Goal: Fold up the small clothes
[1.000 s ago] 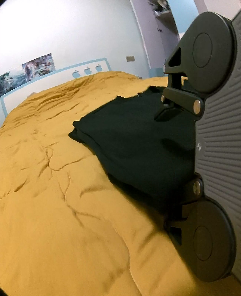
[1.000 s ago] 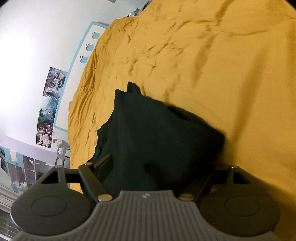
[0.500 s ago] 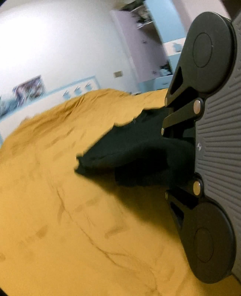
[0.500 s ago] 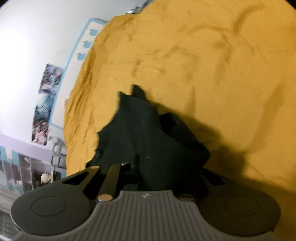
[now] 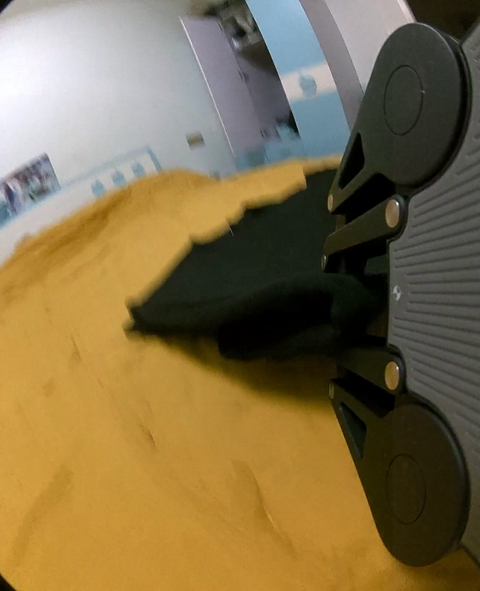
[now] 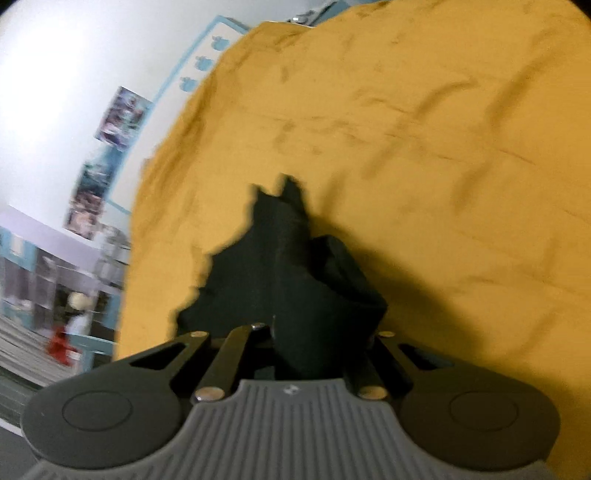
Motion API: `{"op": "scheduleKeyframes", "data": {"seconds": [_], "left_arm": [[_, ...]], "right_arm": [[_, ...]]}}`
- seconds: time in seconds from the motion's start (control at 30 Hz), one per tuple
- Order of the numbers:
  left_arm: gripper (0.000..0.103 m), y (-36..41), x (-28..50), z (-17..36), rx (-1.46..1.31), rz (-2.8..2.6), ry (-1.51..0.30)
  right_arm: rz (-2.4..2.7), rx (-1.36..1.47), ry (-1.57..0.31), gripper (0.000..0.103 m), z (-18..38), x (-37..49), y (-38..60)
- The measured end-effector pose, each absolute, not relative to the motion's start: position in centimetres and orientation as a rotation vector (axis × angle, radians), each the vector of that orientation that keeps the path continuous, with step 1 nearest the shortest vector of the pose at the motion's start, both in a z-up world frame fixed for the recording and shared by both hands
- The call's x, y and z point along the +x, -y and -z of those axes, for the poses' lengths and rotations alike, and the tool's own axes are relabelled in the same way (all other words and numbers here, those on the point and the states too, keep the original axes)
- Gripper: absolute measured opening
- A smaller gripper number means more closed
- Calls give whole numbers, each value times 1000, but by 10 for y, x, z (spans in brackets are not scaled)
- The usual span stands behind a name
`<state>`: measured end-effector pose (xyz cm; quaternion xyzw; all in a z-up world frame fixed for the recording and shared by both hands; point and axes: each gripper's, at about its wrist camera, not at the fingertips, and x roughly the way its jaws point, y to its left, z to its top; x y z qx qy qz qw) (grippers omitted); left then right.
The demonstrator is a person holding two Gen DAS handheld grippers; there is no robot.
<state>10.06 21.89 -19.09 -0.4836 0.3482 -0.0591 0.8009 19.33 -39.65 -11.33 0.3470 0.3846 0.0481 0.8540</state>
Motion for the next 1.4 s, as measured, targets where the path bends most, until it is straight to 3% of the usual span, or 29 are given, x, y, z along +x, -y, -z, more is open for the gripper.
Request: {"op": "scheduleKeyframes", "data": {"seconds": [0.03,0.1,0.17,0.23,0.3,0.4,0.43,0.47,0.7,0.77,0.83,1.13,1.4], "left_arm": [[13,-221,96,195,-1019,115,-757],[16,-227,84,189,-1005,128,-742],[24,-235,69,169,-922,93,-747],[26,-242,55,146,-839,47,-736],[26,-238,48,118,-735,34,-702],[45,-224,59,86,-627,74,-655],[58,-215,66,79,-606,95,-641],[63,-206,74,75,-591,123,-626],[64,-155,131,101,-527,222,-643],[64,-150,140,113,-492,183,-670],[64,-148,151,127,-490,148,-731],[68,-165,156,158,-573,157,-800],[74,-159,155,158,-546,158,-776]], "right_arm": [[-83,667,-834,22,121,193,399],[-147,577,-811,21,124,182,407],[-137,523,-812,26,110,170,412],[-66,479,-777,46,88,156,412],[-21,391,-676,51,62,144,403],[-49,274,-513,62,28,141,364],[-99,271,-490,62,21,146,348],[-158,275,-475,62,16,151,330],[-435,264,-515,59,33,240,188],[-438,269,-578,44,53,274,159],[-418,262,-656,22,73,311,129],[-232,132,-759,19,139,400,70],[-194,126,-791,21,157,399,79]]}}
